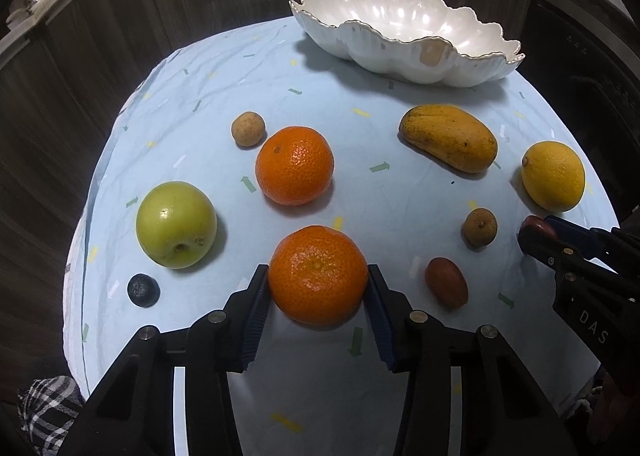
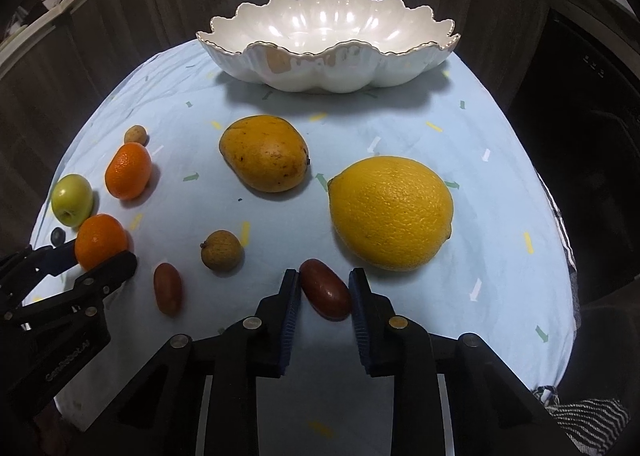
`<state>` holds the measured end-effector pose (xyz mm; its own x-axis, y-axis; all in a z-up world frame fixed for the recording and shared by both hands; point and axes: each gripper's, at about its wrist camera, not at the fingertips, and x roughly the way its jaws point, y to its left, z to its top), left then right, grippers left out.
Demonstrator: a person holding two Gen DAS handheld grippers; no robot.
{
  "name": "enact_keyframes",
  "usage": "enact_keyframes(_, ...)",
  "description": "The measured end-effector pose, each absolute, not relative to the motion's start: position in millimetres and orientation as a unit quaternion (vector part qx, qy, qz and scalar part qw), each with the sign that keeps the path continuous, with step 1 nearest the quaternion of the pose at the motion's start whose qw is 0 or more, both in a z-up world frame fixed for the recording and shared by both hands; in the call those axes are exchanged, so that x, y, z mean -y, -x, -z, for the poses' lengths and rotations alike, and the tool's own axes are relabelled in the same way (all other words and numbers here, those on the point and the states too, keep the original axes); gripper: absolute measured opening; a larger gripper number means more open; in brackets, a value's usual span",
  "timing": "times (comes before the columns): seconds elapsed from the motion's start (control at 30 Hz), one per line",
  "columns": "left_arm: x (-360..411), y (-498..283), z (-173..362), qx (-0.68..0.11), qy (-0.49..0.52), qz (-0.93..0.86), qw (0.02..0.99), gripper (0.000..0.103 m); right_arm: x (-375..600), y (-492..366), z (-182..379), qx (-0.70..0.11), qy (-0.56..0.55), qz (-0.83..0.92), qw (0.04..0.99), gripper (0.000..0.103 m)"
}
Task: Organize fruits
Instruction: 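Close the left tool on the mandarin while the right tool grips the red date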
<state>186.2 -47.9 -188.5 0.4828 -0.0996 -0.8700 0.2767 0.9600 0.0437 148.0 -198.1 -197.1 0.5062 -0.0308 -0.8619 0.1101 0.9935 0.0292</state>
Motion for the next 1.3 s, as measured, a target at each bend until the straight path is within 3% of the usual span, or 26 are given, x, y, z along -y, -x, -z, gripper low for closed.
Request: enact_keyframes(1.3,40.2,-158.1,129.6,-0.449,-0.080,0.079,0.886,0.042,195.3,-131.9,136.7,-0.428,-0.056,0.009,0.902,0.025)
